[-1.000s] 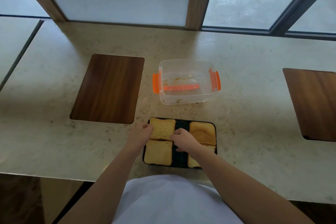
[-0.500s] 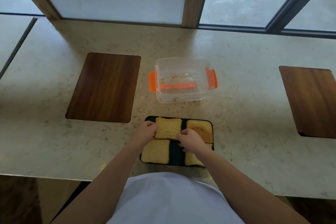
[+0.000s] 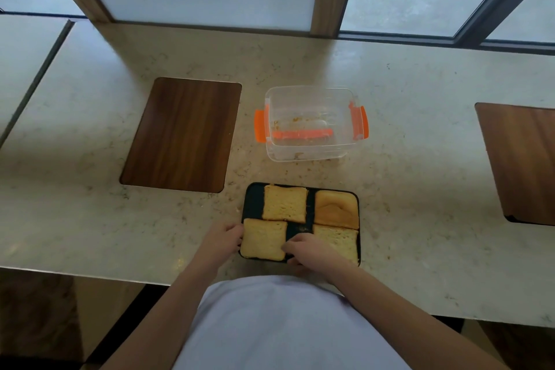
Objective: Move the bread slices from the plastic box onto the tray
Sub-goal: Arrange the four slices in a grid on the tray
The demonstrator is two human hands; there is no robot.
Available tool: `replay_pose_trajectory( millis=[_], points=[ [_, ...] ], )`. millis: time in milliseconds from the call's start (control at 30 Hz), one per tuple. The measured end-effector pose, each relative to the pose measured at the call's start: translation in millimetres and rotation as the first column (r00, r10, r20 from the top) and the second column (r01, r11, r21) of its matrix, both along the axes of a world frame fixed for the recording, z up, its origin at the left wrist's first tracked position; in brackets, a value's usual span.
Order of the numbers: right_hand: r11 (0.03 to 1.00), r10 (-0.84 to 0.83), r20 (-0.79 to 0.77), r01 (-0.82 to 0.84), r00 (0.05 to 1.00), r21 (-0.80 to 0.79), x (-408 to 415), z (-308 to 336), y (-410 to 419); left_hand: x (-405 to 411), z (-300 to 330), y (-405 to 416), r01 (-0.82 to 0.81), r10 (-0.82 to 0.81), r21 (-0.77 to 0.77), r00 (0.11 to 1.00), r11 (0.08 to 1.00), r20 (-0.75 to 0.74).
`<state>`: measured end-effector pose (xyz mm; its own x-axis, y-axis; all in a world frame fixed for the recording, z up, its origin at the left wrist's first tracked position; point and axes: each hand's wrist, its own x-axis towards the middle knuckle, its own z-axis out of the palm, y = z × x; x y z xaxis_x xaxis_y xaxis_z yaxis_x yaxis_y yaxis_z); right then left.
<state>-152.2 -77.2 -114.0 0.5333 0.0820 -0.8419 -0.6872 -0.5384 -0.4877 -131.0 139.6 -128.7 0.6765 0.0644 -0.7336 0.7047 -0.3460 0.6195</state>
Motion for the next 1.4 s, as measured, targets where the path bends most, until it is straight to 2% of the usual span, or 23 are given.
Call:
replay_pose_trajectory(
  millis=[300, 433, 567, 700, 767, 900, 1167, 1400],
  points=[
    [1.0, -0.023, -0.012, 0.024, 1.0, 0.011, -1, -3, -1, -2, 2, -9, 0.066, -0.067, 0.037, 0.998, 0.997, 0.018],
    [0.998, -0.04, -0.025, 0.039, 0.999, -0.04, -2, -1, -9, -3, 3, -20, 0.155, -0.156, 0.035, 0.988, 0.987, 0.009],
    [0.996, -0.036, -0.037, 0.033, 0.999, -0.077, -5, 2, -17, -1, 5, -27, 0.167, -0.168, 0.055, 0.986, 0.984, 0.013],
    [0.965, -0.25, 0.066, 0.255, 0.966, -0.064, 5, 7, -21, 11, 10, -31, 0.184, -0.191, 0.101, 0.979, 0.978, 0.072],
    [0.953, -0.288, 0.114, 0.296, 0.951, -0.059, 17, 9, -20, 20, 13, -34, 0.18, -0.19, 0.108, 0.978, 0.978, 0.084],
    [0.957, -0.273, 0.121, 0.282, 0.954, -0.067, 37, 14, -14, 39, 16, -42, 0.202, -0.216, 0.131, 0.971, 0.971, 0.107],
    [0.972, -0.219, 0.044, 0.222, 0.975, -0.079, 52, 20, 1, 55, 16, -49, 0.263, -0.273, 0.152, 0.961, 0.953, 0.049],
    [0.981, -0.186, 0.058, 0.188, 0.981, -0.047, 54, 15, 4, 51, 13, -30, 0.24, -0.242, 0.129, 0.97, 0.962, -0.001]
  ],
)
